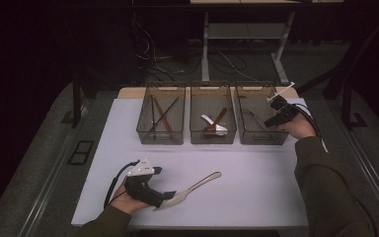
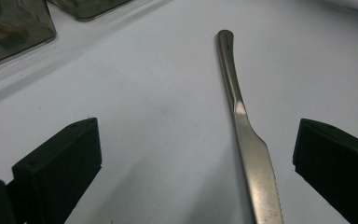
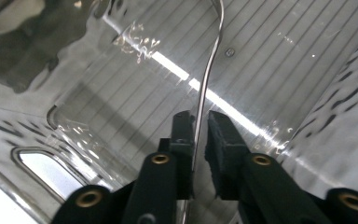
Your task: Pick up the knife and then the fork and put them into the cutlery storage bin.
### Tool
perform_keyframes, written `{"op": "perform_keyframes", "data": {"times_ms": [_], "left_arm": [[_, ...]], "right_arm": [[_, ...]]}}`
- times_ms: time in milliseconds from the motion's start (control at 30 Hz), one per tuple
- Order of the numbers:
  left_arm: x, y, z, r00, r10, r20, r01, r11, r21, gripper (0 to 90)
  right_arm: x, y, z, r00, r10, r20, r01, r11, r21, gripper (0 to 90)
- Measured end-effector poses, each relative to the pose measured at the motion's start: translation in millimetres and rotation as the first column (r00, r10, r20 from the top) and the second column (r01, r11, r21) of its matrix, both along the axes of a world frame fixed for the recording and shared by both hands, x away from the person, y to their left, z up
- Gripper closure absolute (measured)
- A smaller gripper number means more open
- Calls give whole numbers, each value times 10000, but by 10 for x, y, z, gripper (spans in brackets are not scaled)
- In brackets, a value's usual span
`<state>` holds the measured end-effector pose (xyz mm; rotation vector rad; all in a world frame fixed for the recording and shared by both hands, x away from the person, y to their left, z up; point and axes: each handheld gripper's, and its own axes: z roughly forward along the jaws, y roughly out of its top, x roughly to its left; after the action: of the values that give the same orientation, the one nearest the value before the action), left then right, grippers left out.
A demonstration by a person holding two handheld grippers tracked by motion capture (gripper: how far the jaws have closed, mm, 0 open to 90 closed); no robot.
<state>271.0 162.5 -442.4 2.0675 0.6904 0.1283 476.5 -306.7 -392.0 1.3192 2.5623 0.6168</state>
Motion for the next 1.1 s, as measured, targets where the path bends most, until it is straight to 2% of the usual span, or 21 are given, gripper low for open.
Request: {"op": "perform_keyframes", "data": {"times_ms": [67,167,367,533,700,833,933,1100], "left_arm": [[0,-1,0,10000,0,6,0,10000,-5,2],[-1,-2,-1,10000,4,13,-4,10000,5,2],[1,-1,0,10000,4,20,-4,10000,12,2],[-1,0,3,10000,8,31,-8,10000,15,2],[1,1,6,10000,8,-14,-8,10000,20,2],[0,-1,11,10000,17,2,-17,10000,15,3],[-1,-4,14,10000,46,9,-46,10000,8,3],[0,-1,20,10000,92,30,-92,10000,23,2]], "right_arm": [[-18,-18,38,9997,-69,214,64,9997,231,694],[-72,-53,143,9975,-304,643,249,9961,847,601],[-265,-81,368,9883,-355,1481,39,9781,2080,459],[-463,-76,460,9768,-266,2123,-316,9634,2662,366],[-675,-52,487,9653,-318,2593,-558,9445,3237,295],[-857,-10,469,9514,-319,3063,-784,9368,3409,220],[-995,23,435,9462,-281,3224,-941,9294,3569,191],[-1212,90,321,9441,-157,3293,-1186,9158,3836,166]]}}
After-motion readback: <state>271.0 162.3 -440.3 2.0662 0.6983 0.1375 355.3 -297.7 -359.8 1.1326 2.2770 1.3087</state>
